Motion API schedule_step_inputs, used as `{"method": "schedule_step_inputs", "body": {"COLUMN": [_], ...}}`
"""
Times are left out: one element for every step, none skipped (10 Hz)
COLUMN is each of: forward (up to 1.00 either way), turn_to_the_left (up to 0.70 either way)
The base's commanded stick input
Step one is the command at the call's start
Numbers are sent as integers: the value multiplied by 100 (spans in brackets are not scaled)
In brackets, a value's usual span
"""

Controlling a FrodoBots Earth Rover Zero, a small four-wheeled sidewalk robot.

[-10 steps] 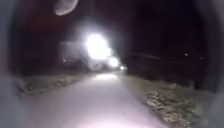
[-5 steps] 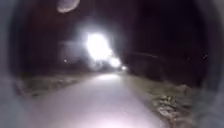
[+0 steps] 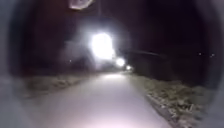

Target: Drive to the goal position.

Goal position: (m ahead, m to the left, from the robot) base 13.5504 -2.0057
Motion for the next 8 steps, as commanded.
{"method": "schedule_step_inputs", "body": {"forward": [100,100,100,100,100,100,100,100], "turn_to_the_left": [0,0,0,0,0,0,0,0]}}
